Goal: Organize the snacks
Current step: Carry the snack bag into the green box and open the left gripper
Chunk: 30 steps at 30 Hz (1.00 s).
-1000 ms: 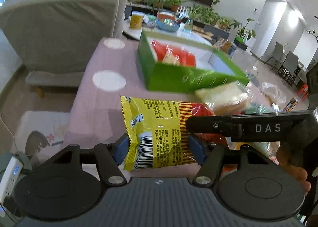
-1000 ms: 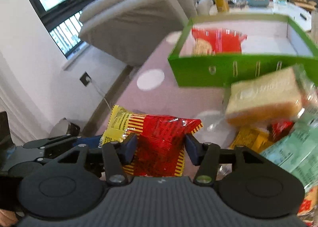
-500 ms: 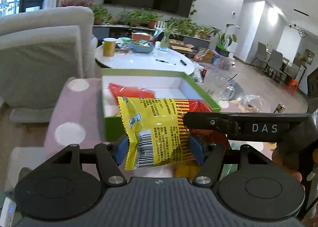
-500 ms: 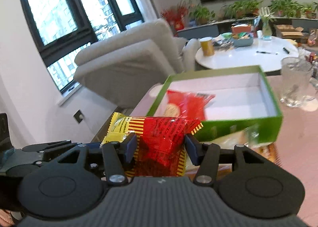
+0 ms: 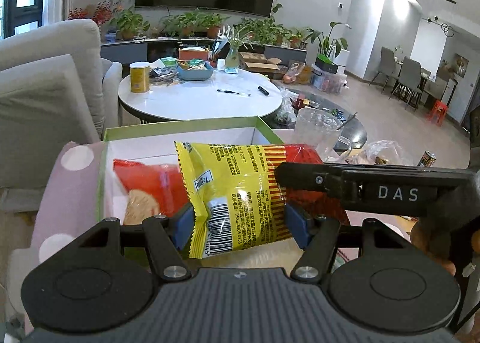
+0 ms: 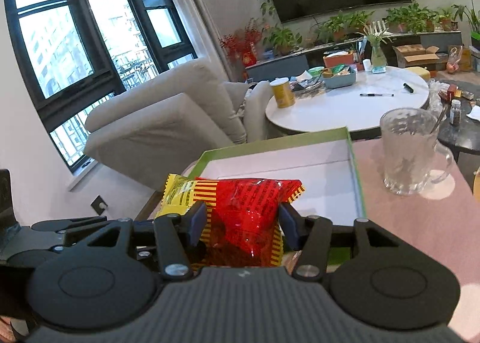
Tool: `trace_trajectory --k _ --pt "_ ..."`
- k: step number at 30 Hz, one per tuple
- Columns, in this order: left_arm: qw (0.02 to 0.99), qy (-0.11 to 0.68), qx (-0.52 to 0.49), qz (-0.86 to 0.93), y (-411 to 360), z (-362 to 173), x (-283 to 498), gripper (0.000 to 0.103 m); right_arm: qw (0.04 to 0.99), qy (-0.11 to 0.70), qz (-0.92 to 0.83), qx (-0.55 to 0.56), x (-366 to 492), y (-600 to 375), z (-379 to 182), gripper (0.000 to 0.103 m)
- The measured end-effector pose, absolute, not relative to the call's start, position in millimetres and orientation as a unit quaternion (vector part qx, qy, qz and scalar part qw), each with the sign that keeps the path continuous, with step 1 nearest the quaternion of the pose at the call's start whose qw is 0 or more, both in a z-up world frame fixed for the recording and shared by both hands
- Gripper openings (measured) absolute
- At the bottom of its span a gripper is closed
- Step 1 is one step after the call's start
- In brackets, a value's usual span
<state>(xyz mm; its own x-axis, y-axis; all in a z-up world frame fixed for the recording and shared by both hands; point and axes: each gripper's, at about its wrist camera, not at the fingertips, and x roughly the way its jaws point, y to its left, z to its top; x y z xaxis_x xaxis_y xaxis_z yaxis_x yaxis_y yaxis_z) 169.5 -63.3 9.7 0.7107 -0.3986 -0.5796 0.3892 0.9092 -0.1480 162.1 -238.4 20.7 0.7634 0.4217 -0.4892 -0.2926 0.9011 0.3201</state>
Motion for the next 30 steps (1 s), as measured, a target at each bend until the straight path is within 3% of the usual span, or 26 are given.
trace_trajectory --k 15,30 --pt "0.92 0.339 -0.012 -0.198 -94 -17 230 0.061 0.934 0.283 0.198 0.09 221 -266 -1 0.058" --pt "0.917 0.347 0.024 -0.198 -101 -23 218 0.066 0.936 0.289 0.182 0.088 206 -274 -5 0.059"
